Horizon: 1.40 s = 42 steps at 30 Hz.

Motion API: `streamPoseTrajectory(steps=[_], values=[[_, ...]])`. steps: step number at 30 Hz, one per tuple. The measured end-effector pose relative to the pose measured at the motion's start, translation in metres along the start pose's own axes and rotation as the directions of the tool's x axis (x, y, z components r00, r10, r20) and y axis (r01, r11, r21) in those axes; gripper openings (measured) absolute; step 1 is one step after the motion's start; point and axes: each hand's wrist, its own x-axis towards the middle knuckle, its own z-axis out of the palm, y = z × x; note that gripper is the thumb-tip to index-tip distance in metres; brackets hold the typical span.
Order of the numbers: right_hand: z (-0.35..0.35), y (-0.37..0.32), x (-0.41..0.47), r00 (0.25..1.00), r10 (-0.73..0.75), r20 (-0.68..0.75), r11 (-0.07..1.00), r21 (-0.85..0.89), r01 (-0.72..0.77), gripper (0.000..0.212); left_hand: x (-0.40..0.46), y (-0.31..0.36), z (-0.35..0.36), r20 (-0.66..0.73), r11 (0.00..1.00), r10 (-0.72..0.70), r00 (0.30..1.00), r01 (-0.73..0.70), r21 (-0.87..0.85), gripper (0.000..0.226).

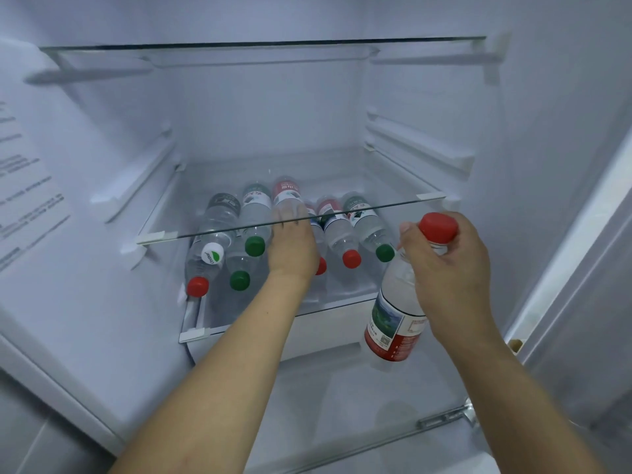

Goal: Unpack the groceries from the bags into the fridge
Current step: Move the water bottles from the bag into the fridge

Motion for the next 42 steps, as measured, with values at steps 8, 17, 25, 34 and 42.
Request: streamPoseTrajectory(steps=[8,17,25,34,42], values=[[0.002,-0.002,0.0,0.984,-0.059,-0.166,0.987,0.14,0.083,0.015,-0.085,0.017,-0.074,0.431,0.809,0.421,0.798,-0.115,-0.577,0.069],[0.011,-0.018,-0.016,0.958,-0.214,-0.192,0.914,0.307,0.265,0.01,-0.086,0.038,-0.076,0.159,0.776,0.442,0.883,-0.288,-0.561,0.077],[-0.002,0.008,-0.019,0.958,-0.276,0.072,0.955,-0.091,0.282,0.025,-0.05,0.029,-0.057,-0.089,0.837,0.453,0.887,-0.457,-0.3,0.066],[0.001,0.04,-0.023,0.966,-0.008,0.26,0.931,-0.351,0.102,0.03,-0.028,0.015,-0.017,-0.121,0.856,0.486,0.865,-0.5,-0.132,0.058],[0.015,0.048,-0.012,0.911,0.08,0.404,0.955,-0.294,0.047,0.027,-0.006,0.008,-0.015,0.01,0.925,0.376,0.926,-0.376,0.052,0.081]])
